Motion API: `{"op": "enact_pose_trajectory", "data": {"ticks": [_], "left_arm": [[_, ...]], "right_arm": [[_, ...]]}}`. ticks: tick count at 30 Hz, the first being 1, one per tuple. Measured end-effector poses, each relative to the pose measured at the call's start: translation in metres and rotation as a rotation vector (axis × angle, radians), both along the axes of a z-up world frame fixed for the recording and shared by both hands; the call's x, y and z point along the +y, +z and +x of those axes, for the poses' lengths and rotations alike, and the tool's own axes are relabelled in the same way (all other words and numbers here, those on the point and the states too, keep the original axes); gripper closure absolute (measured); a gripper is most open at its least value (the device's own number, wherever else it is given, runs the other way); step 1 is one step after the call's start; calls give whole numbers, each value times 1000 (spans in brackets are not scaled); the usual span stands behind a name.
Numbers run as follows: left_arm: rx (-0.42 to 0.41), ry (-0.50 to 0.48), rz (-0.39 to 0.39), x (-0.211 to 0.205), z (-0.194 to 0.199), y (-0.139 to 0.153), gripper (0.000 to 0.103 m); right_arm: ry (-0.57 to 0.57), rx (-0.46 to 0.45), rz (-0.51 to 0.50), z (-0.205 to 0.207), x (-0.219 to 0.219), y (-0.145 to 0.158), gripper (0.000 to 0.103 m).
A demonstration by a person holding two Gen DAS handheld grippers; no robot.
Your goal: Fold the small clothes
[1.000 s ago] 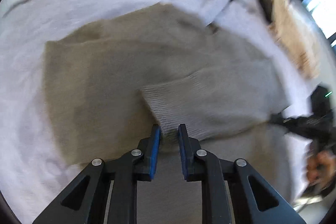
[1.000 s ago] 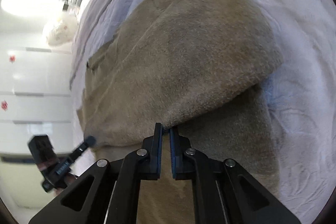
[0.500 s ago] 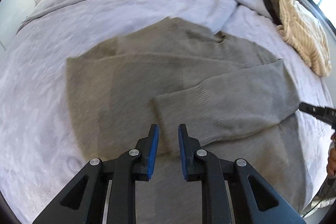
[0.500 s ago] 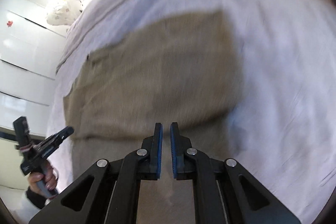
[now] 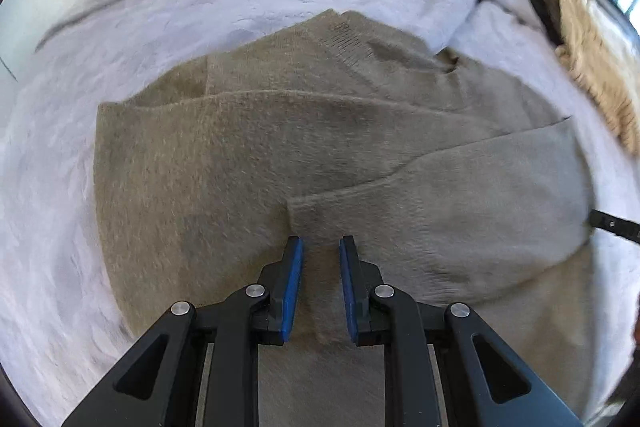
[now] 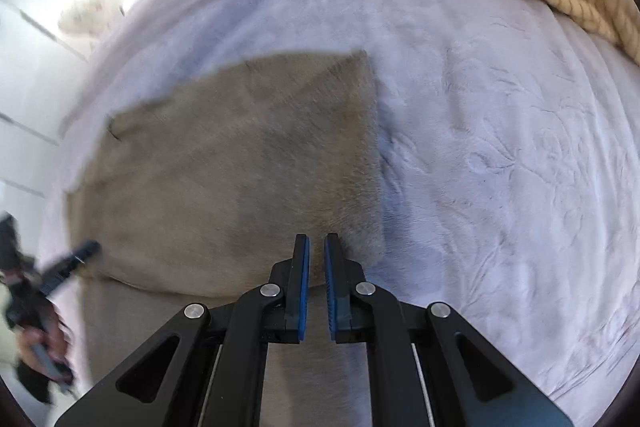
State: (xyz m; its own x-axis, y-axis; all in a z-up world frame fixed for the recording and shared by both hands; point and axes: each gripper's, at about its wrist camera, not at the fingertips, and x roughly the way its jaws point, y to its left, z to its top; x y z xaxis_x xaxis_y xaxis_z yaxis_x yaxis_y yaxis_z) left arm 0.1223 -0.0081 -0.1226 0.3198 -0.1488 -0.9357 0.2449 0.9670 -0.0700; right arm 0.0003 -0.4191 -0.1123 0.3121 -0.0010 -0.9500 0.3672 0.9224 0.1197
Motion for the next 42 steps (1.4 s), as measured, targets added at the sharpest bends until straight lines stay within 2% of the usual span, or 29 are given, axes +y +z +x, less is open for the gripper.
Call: {"op": "enact_pose_trajectory", "data": {"ticks": [2, 4, 13, 22, 27, 33, 34, 35, 36, 37, 39, 42], "left_arm": [[1, -5, -10, 4, 0, -2, 83], [7, 6, -19, 9, 1, 0, 83], [53, 32, 9, 19, -8, 9, 83], [78, 56, 17, 23, -26, 16, 83], [98, 68, 26, 25, -34, 19, 83], [117, 79, 64, 24, -43, 26, 83], [122, 82, 63, 24, -45, 27, 80], [125, 86, 66, 24, -48, 28, 48], [123, 98, 73, 25, -51, 31, 25], [106, 111, 78, 26, -53, 34, 0], [72, 112, 83, 27, -60, 42, 0], [102, 110, 90, 27, -66, 42, 0]], "right_arm": [[-27, 40, 16, 0, -9, -16, 95], [-55, 30, 51, -4, -17, -21, 96], [-75, 13, 56, -25, -14, -4, 95], [-73, 31, 105, -52, 12, 8, 94], [-51, 52, 128, -50, 31, 7, 87], [-31, 66, 155, -53, 48, 11, 84], [-27, 69, 156, -52, 51, 11, 82], [-21, 74, 156, -53, 55, 13, 72], [-18, 78, 153, -54, 58, 14, 55], [-15, 81, 150, -55, 61, 16, 47], [-2, 77, 141, -57, 70, 21, 43], [21, 85, 130, -59, 79, 25, 43]]}}
